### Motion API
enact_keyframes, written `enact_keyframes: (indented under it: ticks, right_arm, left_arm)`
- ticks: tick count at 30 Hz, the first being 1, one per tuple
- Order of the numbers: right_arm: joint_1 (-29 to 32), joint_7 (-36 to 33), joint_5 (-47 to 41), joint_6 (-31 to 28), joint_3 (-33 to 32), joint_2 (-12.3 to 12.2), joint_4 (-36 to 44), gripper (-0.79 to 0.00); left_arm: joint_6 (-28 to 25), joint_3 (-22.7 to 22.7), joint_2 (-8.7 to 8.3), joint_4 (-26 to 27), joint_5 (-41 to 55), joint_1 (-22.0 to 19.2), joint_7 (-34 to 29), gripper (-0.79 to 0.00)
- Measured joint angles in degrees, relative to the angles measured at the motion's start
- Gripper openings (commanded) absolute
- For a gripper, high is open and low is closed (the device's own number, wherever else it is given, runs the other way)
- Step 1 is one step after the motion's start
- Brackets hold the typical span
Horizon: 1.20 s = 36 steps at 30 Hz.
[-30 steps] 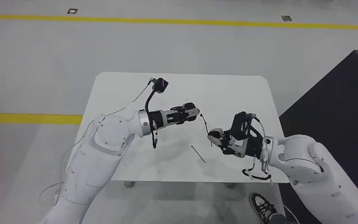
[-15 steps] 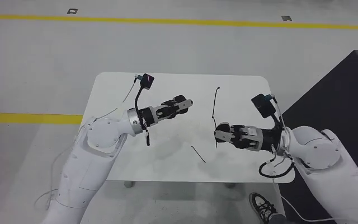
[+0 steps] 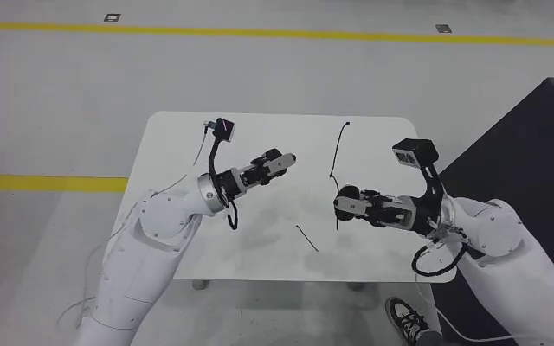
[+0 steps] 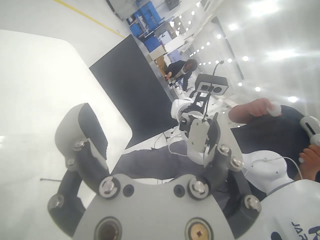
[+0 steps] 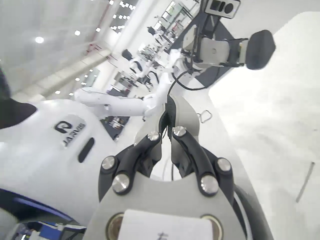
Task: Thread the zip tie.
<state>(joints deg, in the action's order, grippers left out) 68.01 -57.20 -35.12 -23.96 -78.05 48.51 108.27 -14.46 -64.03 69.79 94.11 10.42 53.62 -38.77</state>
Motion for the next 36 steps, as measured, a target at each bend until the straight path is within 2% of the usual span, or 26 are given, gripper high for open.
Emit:
enact_keyframes:
  ticks: [5, 9, 19, 24, 27, 29, 31, 34, 36]
  right_arm:
    - [-2.65, -3.55, -11.35, 2.68, 1.14, 0.59, -3.93, -0.785]
    - [-4.21, -4.23, -16.57, 6.35, 2.58, 1.12, -5.84, -0.785]
    - [-5.12, -3.69, -16.92, 7.48, 3.14, 1.33, -6.40, -0.785]
    - [-5.12, -3.69, -16.93, 7.48, 3.14, 1.33, -6.40, -0.785]
    - [-5.12, -3.69, -16.93, 7.48, 3.14, 1.33, -6.40, -0.785]
    - [-5.12, -3.69, -16.93, 7.48, 3.14, 1.33, -6.40, -0.785]
    - [-5.12, -3.69, -16.93, 7.48, 3.14, 1.33, -6.40, -0.785]
    - [-5.12, -3.69, -16.93, 7.48, 3.14, 1.33, -6.40, -0.785]
    - [-5.12, -3.69, -16.93, 7.48, 3.14, 1.33, -6.40, -0.785]
  left_arm:
    - [-5.76, 0.20, 0.53, -1.42, 3.80, 1.68, 4.43, 0.000]
    - [-7.30, 1.78, 0.91, -2.35, 4.62, 1.92, 4.18, 0.000]
    - [-7.65, 2.17, 0.95, -1.70, 3.45, 2.24, 4.55, 0.000]
    - [-14.94, 2.92, 1.23, 0.98, -7.93, 4.15, 11.70, 0.000]
    - [-19.79, 3.28, 1.58, 1.28, -18.34, 4.85, 18.58, 0.000]
    - [-19.97, 3.56, 2.00, 1.29, -25.28, 5.34, 24.67, 0.000]
    - [-17.56, 3.71, 2.36, 1.22, -32.74, 5.26, 30.32, 0.000]
    - [-16.39, 3.93, 2.42, 1.28, -39.81, 5.24, 31.93, 0.000]
    - [-16.57, 3.93, 2.41, 1.28, -38.40, 5.24, 31.61, 0.000]
